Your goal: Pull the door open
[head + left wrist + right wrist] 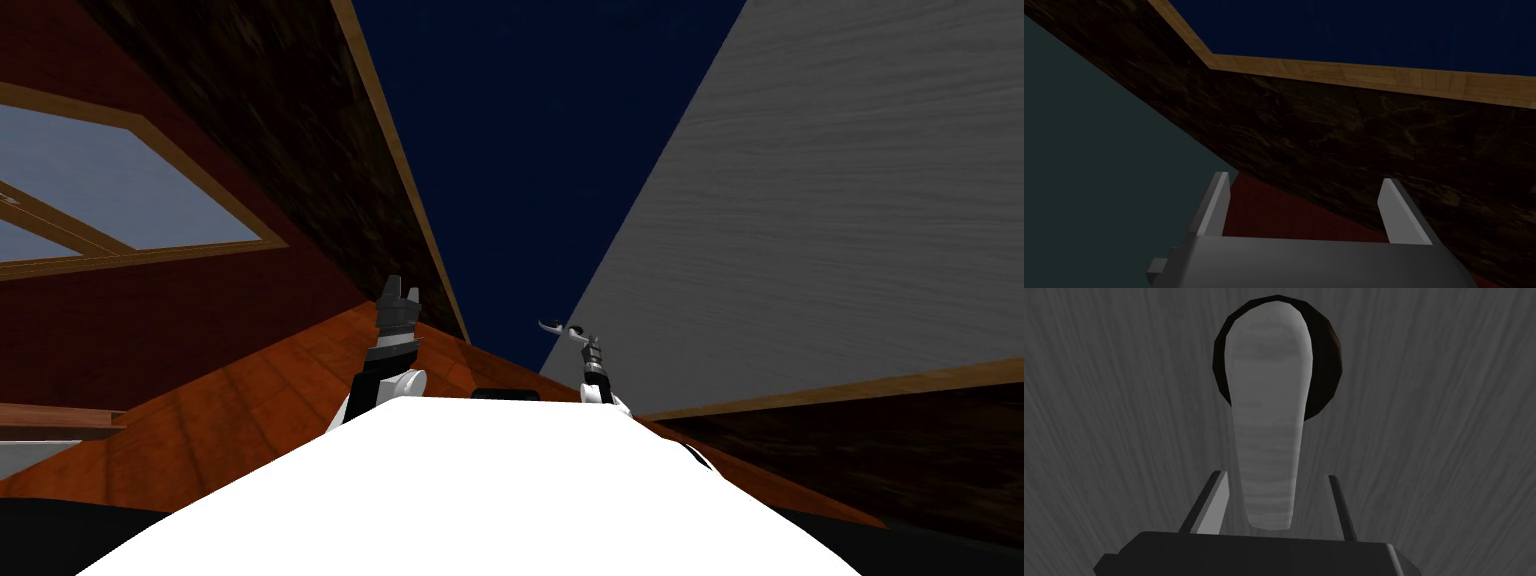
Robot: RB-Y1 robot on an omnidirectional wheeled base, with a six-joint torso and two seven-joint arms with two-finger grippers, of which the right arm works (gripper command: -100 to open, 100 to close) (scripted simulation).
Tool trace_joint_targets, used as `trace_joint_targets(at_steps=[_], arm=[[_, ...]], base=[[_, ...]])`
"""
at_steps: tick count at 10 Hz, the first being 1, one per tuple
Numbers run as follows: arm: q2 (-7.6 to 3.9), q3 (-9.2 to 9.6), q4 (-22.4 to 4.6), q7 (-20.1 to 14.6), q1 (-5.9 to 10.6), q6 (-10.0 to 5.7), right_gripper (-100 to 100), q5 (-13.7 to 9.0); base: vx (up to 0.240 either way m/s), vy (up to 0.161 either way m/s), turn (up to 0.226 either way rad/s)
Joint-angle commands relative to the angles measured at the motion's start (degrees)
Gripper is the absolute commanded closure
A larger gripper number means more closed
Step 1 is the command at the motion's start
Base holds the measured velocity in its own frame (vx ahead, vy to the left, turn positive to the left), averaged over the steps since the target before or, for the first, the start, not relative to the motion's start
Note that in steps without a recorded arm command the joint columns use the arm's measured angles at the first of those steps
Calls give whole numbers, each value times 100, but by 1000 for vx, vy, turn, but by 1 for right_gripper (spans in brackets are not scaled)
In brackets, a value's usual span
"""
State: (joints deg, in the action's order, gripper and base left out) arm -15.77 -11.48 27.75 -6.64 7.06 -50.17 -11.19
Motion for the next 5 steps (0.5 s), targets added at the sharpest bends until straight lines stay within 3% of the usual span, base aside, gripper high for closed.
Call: trace_joint_targets(at_steps=[1,5], arm=[[-2,-1,-10,-2,1,-9,100,0],[-2,-1,-10,-2,1,-9,100,0]], base=[[-9,-4,0],[0,0,0]])
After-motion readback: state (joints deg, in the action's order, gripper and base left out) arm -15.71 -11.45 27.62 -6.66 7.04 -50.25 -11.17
